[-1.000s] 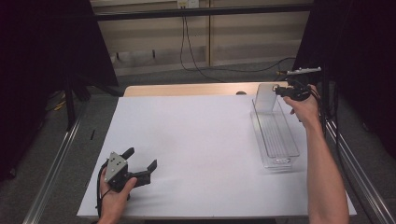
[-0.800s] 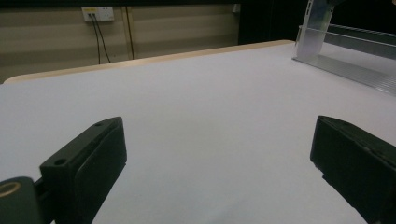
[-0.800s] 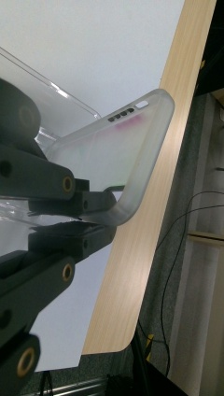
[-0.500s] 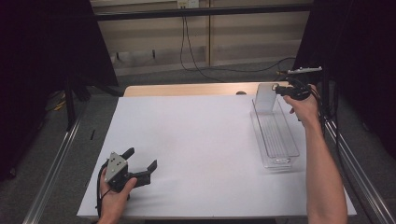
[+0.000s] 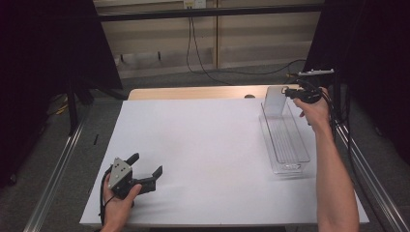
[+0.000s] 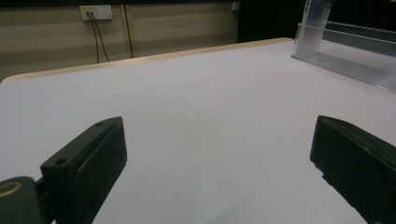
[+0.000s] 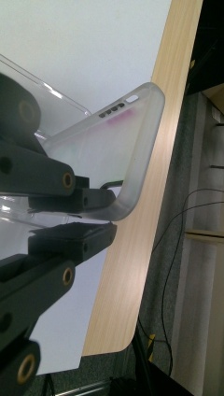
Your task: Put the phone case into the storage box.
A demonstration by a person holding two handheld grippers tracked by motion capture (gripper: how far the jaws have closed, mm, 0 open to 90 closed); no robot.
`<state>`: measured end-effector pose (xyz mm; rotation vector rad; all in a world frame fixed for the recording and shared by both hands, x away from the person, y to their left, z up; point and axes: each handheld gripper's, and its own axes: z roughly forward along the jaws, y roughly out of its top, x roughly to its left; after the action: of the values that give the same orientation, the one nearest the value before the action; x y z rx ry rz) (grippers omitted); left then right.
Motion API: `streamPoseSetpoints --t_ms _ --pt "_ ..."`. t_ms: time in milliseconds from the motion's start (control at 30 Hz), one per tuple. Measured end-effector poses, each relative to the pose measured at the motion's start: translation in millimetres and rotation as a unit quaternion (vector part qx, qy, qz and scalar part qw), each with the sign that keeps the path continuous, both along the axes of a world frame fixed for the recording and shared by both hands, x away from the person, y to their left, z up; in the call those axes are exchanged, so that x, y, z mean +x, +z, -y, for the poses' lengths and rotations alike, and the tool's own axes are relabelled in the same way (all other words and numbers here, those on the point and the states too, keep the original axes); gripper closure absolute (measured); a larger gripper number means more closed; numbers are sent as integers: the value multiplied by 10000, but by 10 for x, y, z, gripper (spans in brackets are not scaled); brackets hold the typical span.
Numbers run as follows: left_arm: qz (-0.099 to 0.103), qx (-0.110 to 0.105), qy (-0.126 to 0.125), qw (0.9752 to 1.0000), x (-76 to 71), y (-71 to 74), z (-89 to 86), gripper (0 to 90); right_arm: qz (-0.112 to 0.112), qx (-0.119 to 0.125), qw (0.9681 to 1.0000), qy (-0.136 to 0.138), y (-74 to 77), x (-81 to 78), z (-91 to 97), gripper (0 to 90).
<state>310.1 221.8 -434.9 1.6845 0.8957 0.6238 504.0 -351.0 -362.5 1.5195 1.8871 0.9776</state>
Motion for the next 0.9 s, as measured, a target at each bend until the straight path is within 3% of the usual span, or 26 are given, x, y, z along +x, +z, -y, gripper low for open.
streamPoseSetpoints --t_ms 467,900 --pt "1 3 -5 10000 -1 2 1 39 -76 127 9998 -93 -1 -23 20 718" --pt "13 12 -24 10000 -2 6 -4 39 -114 27 9999 -56 6 -45 -19 617"
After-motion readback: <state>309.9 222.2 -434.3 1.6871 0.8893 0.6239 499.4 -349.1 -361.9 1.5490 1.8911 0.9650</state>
